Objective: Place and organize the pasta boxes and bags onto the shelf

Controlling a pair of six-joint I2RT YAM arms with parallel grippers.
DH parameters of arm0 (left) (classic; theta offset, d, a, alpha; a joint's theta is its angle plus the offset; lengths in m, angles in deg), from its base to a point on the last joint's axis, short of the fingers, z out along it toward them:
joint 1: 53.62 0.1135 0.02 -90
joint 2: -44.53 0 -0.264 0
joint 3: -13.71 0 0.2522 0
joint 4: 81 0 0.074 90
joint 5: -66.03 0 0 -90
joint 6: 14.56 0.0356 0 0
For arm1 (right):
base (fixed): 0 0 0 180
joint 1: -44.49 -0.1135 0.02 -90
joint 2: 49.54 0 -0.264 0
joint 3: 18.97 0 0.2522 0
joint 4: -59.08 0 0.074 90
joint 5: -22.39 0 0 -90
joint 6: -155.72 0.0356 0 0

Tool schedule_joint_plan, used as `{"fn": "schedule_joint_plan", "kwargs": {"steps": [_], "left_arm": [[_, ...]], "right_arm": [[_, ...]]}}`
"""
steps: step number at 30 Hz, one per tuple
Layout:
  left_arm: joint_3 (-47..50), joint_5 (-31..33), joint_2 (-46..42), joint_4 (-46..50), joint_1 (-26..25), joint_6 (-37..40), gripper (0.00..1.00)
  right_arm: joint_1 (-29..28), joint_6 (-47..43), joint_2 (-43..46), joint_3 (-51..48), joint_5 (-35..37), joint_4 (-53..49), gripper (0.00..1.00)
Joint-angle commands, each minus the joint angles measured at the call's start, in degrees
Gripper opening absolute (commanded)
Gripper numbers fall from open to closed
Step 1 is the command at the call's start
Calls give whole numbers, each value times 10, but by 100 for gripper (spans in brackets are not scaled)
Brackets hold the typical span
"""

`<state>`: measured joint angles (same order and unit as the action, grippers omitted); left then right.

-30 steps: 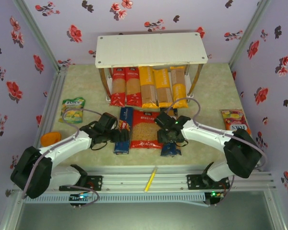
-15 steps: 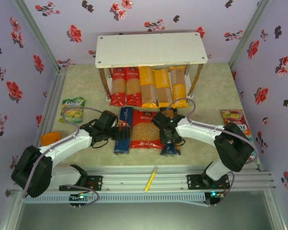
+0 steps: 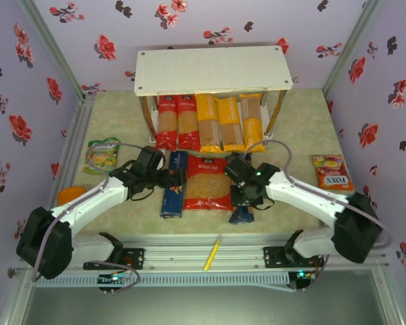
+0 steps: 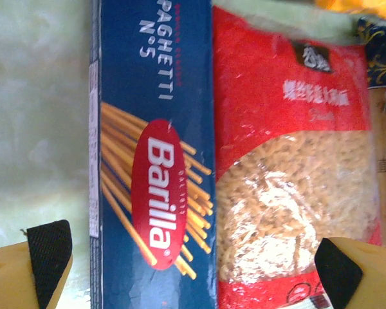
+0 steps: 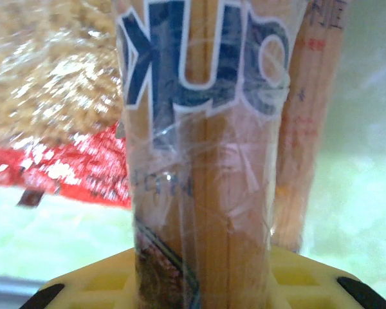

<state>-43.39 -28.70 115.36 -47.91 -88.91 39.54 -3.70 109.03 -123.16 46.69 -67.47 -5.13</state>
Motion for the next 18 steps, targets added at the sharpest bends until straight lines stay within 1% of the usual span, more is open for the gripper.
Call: {"fn": "schedule_joint_plan", "kwargs": {"steps": [1, 7, 10, 11, 14, 16, 18], "left_arm": [[-32, -16, 15, 9, 10, 26, 100], [-67, -39, 38, 9, 19, 39, 100], [-79, -46, 40, 12, 23, 43, 100], [-83, -47, 40, 13, 25, 44, 100], [-91, -53, 36, 16, 31, 48, 100], [-98, -56, 31, 18, 34, 50, 100], [-103, -58, 26, 21, 37, 51, 100]], "right_arm": [[-4, 5, 83, 11, 2, -38, 19], [-6, 15, 171, 30, -41, -95, 14], [-12, 23, 211, 54, -27, -145, 10], [-14, 26, 224, 67, -12, -161, 9], [-14, 26, 273, 128, 73, -185, 5], [-14, 11, 294, 175, 142, -174, 9], [-14, -13, 289, 220, 208, -168, 9]]}}
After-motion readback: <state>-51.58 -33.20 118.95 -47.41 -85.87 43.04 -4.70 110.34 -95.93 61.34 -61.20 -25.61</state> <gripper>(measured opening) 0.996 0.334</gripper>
